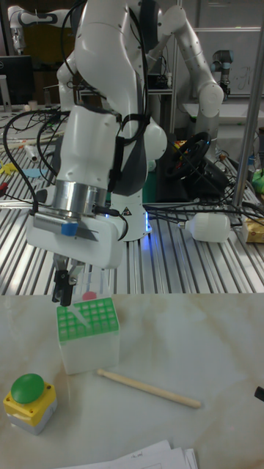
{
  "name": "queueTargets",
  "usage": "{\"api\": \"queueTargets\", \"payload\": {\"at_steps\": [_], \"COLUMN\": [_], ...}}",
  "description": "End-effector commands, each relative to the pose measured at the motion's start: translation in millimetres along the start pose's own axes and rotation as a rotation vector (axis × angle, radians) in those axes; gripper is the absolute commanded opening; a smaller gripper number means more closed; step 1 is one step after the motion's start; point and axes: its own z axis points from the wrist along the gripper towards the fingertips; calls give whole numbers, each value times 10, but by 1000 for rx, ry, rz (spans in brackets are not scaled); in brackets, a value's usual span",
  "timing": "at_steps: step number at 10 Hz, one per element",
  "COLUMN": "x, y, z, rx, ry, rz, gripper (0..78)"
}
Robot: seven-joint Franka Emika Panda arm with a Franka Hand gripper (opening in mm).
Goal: Insert a large pipette tip into the holder for large pipette tips
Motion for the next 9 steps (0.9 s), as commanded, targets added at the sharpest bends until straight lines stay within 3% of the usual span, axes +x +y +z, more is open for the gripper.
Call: {"api": "queueTargets", "payload": {"at_steps": [1,9], "x": [25,173], "y": [-16,-44], "z": [4,41], "rx": [-4,-16], "ry": [-7,-20], "rz": [2,19], "gripper": [12,12]}}
